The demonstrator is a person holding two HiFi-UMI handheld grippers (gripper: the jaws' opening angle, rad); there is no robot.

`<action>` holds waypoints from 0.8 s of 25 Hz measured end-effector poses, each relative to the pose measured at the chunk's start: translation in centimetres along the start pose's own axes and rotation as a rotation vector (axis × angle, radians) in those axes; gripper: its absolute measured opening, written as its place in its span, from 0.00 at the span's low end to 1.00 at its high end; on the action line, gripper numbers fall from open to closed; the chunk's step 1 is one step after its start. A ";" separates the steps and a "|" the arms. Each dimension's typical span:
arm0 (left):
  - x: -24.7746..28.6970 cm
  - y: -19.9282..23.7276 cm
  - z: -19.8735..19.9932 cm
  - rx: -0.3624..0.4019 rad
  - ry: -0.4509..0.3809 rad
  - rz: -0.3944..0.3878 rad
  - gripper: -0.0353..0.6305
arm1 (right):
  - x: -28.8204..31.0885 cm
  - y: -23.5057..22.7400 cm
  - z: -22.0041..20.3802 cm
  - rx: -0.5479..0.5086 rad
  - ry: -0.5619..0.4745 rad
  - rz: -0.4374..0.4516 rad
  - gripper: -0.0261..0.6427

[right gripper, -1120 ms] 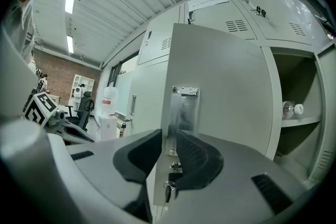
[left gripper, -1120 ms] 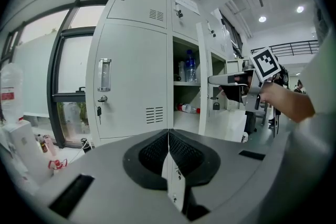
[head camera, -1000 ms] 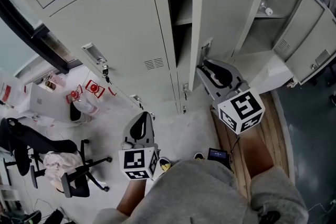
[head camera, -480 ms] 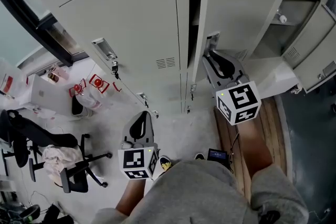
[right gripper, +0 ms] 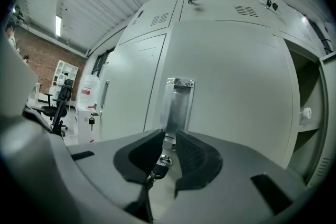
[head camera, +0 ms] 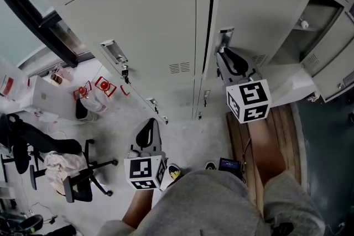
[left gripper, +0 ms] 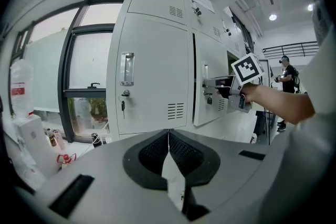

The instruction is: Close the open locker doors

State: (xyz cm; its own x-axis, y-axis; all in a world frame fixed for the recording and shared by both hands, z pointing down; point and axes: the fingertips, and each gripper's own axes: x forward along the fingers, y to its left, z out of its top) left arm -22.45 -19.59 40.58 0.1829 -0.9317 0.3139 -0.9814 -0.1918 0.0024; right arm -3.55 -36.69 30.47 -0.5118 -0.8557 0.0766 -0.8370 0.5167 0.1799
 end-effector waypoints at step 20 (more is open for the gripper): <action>-0.2 0.4 -0.3 -0.024 -0.005 0.006 0.07 | 2.2 -1.5 -0.7 -0.005 0.034 -0.073 0.13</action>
State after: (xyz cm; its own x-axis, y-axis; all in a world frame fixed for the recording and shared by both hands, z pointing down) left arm -22.94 -19.39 40.78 0.1768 -0.9345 0.3089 -0.9837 -0.1783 0.0236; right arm -3.26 -39.37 31.09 -0.4421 -0.8918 0.0958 -0.8711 0.4524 0.1913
